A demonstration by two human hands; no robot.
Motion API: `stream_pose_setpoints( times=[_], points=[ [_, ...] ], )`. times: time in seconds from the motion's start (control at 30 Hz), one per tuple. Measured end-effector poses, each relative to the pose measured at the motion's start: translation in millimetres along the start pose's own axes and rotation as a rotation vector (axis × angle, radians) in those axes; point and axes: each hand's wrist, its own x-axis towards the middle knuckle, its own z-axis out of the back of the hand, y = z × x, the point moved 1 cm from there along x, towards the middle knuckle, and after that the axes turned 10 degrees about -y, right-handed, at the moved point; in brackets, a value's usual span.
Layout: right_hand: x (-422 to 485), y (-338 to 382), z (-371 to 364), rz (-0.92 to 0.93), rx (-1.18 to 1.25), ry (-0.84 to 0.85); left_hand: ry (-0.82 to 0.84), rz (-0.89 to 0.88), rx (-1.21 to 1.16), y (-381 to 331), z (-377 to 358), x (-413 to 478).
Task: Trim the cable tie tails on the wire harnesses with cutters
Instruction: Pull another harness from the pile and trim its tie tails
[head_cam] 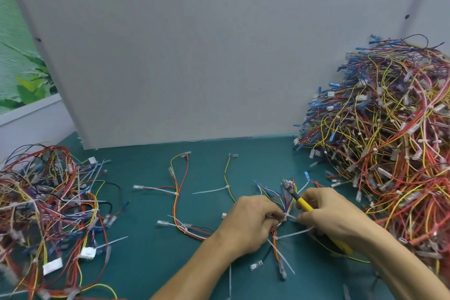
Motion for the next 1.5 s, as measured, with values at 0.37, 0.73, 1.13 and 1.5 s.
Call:
stream_pose_setpoints(
  times=[0.37, 0.73, 1.13, 1.5],
  points=[
    [-6, 11, -6, -0.095, 0.404, 0.049, -0.038, 0.019, 0.223, -11, -19, 6],
    [-11, 14, 5, -0.077, 0.610, 0.056, -0.133, 0.216, 0.075, -8, -22, 1],
    [-13, 4, 18, 0.103, 0.247, 0.161, -0.066, 0.438, 0.012, -3, -17, 14],
    [-8, -2, 18, 0.207, -0.148, -0.122, -0.035, 0.498, 0.008, -3, -17, 18]
  ],
)
